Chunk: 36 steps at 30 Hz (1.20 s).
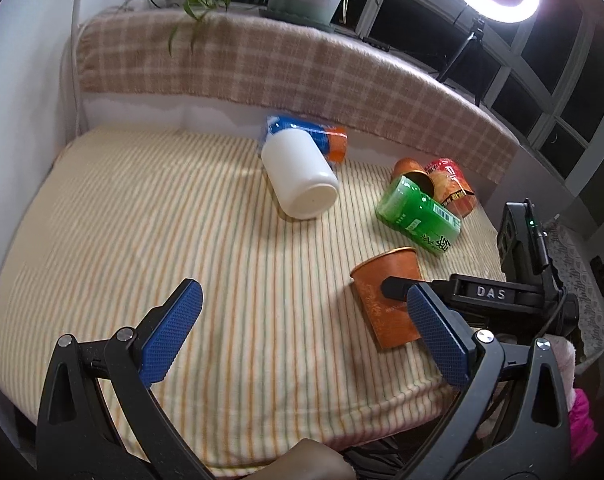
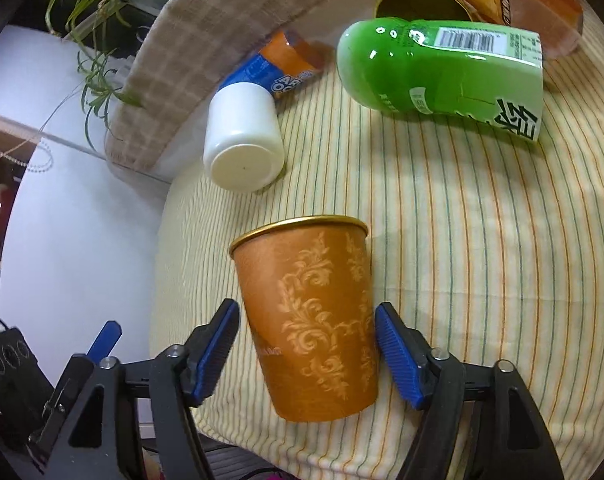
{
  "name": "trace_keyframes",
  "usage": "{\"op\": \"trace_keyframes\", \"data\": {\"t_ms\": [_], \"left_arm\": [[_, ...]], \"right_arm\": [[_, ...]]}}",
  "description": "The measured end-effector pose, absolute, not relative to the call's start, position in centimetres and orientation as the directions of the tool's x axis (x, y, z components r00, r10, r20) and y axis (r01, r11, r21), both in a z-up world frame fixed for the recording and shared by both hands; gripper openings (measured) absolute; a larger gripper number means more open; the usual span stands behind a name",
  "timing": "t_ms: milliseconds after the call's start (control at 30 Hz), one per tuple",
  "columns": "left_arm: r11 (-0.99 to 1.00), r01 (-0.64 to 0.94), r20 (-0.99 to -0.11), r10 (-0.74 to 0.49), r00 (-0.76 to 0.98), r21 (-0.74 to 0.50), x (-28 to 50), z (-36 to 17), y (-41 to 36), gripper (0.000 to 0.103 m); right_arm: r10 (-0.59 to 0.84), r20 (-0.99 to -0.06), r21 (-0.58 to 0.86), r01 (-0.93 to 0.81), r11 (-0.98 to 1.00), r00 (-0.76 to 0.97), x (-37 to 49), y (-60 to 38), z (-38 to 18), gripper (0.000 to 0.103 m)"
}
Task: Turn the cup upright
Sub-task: 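Lift the orange cup and rotate it rim-up with the right gripper, then lower the upright cup onto the table and open the right gripper, then move the left gripper to the upright orange cup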
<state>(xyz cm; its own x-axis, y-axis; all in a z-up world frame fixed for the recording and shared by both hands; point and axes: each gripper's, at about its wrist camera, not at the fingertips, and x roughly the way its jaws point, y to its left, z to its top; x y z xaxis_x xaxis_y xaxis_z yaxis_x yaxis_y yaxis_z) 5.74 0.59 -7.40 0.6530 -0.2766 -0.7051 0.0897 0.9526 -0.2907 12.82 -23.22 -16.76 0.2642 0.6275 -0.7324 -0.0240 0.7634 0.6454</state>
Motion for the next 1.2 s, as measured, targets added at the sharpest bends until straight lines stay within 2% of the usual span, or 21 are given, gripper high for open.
{"op": "trace_keyframes", "data": {"t_ms": [67, 267, 433, 633, 933, 1200], "left_arm": [[0.949, 0.093, -0.71, -0.288, 0.642, -0.301, 6.0, -7.7, 0.3, 0.103], [0.933, 0.088, -0.728, -0.328, 0.602, -0.348, 7.0, -8.6, -0.3, 0.103], [0.907, 0.097, -0.741, -0.393, 0.544, -0.409, 8.2, -9.5, -1.4, 0.103], [0.864, 0.078, -0.744, -0.471, 0.474, -0.498, 10.0, -10.8, -2.8, 0.103], [0.793, -0.006, -0.736, -0.563, 0.376, -0.609, 12.7, -13.9, -4.4, 0.103], [0.796, -0.005, -0.747, -0.566, 0.35, -0.605, 13.7, -15.1, -5.6, 0.103]], "right_arm": [[0.624, -0.733, 0.637, -0.046, 0.769, 0.27, 12.7, -23.1, -16.6, 0.089], [0.596, -0.737, 0.599, -0.1, 0.794, 0.318, 11.5, -23.9, -15.1, 0.089], [0.484, -0.771, 0.473, -0.137, 0.87, 0.414, 9.8, -25.3, -13.2, 0.089], [0.403, -0.772, 0.404, -0.111, 0.908, 0.492, 7.9, -27.5, -11.6, 0.089], [0.367, -0.768, 0.398, -0.056, 0.915, 0.525, 6.6, -30.1, -11.2, 0.089], [0.354, -0.775, 0.388, -0.048, 0.92, 0.524, 6.3, -30.4, -11.6, 0.089]]}}
